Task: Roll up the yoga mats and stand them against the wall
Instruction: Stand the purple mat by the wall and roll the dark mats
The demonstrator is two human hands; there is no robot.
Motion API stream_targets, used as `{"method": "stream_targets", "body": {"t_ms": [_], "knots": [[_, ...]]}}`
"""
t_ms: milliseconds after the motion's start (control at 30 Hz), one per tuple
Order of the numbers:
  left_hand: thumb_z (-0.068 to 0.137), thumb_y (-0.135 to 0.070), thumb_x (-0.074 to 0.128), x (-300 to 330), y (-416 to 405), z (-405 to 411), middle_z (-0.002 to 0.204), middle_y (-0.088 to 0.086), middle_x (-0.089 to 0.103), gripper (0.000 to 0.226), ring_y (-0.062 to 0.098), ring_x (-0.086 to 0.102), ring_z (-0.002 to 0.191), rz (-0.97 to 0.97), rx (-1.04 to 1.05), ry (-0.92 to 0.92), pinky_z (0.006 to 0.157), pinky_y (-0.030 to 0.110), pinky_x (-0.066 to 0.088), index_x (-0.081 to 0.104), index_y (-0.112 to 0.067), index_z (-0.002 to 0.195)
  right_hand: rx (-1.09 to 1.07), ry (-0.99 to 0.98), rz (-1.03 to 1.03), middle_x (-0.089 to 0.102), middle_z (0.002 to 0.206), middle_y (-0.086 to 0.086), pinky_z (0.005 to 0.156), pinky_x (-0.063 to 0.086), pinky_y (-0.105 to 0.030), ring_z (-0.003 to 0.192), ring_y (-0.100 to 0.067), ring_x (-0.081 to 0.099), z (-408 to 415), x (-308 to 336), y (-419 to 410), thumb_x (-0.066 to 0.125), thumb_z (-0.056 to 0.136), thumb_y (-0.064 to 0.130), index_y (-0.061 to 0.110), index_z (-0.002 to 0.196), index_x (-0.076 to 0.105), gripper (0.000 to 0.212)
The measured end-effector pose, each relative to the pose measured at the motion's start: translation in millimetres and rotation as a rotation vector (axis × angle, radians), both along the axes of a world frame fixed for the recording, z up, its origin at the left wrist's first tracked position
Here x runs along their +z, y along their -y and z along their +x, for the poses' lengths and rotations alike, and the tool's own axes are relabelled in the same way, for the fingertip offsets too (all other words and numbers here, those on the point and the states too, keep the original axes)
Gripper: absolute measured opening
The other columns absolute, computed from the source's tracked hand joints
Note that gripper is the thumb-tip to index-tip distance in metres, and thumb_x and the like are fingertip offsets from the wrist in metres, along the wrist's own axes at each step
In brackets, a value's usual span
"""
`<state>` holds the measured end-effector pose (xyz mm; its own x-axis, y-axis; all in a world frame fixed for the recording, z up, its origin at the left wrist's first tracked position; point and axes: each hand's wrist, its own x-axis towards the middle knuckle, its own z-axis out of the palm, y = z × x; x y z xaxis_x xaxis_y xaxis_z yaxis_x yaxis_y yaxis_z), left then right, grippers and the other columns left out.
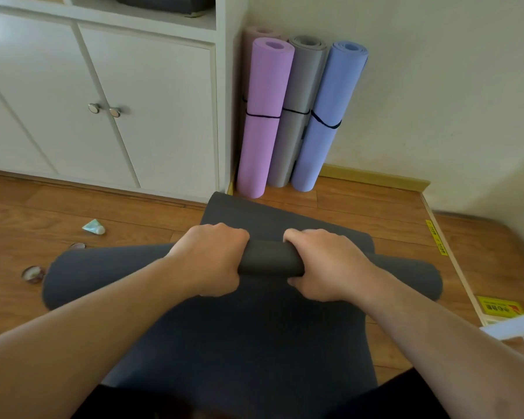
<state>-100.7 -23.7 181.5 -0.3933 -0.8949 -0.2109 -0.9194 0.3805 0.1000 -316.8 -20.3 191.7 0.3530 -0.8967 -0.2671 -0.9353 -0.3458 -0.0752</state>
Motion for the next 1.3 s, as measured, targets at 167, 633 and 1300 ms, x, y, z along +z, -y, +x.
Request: {"method": "stream_targets", "body": {"t_ms": [167,633,1300], "knots": [[0.078,-0.045,0.079,18.9,8.2,13.5,0.086,-0.010,0.062,0.031,0.011,0.061,0.079,0.157,0.006,0.011,0.066,0.031,0.052,0.055,-0.034,0.095,0.098,-0.036,-0.099,0.060,0.095,0.009,0.068,0.054,-0.038,0.084,-0.017,0.062,12.5,-2.7,-5.9,0.080,0.085,0.043,0.029,0.110,0.042,0.047],[0.082,-0.046,0.077,12.8,0.3,3.9,0.090,-0.010,0.060,0.031,0.010,0.060,0.080,0.138,0.006,0.015,0.066,0.029,0.050,0.052,-0.035,0.097,0.116,-0.058,-0.079,0.057,0.106,0.011,0.078,0.055,-0.040,0.097,-0.016,0.060,9.6,-2.9,-8.1,0.083,0.081,0.048,0.034,0.121,0.042,0.060],[0.072,-0.063,0.079,15.4,2.2,10.9,0.094,-0.012,0.061,0.053,0.010,0.060,0.085,0.110,-0.008,0.056,0.077,0.034,0.057,0.052,-0.035,0.108,0.209,-0.037,-0.251,0.061,0.112,0.001,0.078,0.053,-0.038,0.100,-0.023,0.064,17.0,-12.0,-15.1,0.084,0.081,0.045,0.025,0.138,0.035,0.078]]}}
